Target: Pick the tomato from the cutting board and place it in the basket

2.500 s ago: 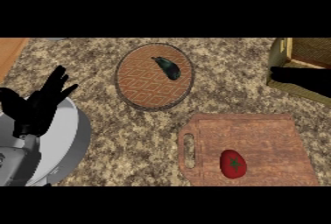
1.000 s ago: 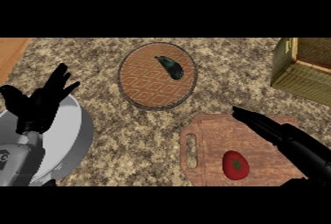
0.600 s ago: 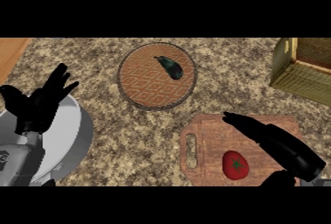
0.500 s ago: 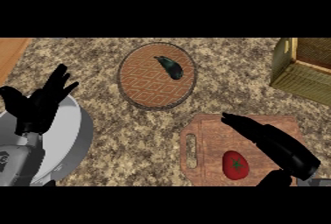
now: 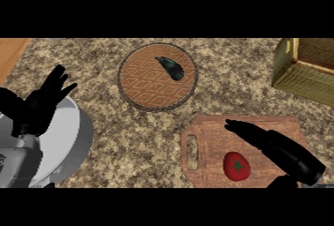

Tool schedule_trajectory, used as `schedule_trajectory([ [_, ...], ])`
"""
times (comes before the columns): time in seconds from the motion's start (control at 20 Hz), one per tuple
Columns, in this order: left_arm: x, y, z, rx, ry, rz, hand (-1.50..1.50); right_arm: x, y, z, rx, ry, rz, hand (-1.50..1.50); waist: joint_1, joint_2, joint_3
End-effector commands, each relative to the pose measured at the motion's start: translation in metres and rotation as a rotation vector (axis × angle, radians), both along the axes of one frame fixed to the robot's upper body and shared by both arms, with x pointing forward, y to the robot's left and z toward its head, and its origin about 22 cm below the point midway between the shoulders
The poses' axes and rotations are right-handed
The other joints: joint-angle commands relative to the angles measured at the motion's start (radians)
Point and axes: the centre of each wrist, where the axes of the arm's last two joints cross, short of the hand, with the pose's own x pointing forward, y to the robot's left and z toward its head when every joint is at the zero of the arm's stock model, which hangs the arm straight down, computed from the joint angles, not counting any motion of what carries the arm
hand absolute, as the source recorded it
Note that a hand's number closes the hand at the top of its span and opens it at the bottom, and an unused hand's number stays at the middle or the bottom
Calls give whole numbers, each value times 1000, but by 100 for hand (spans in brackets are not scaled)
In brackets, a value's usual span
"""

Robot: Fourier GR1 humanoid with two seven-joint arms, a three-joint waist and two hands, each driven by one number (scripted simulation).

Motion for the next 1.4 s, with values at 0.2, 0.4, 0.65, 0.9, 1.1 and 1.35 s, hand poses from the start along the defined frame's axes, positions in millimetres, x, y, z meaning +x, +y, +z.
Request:
schedule_trajectory([
  [0.2,-1,3,-12,27,82,48,0,-6,2,-10,31,3,57,-150,2,7,-8],
  [0.4,-16,7,-29,20,90,38,0,-1,-6,-3,-26,-22,32,-150,5,6,-8],
  [0.65,-11,5,-19,13,93,53,0,-17,21,-33,-57,-46,21,-150,5,6,-8],
  [0.9,-8,5,-7,21,100,39,0,5,19,-36,-119,-40,32,-150,9,7,-8],
  [1.1,-19,0,-22,10,86,42,0,-19,22,-41,-180,-84,110,150,4,5,-8],
  [1.35,-25,0,-21,16,104,43,0,-24,17,-47,-168,-92,95,150,4,4,-8],
])
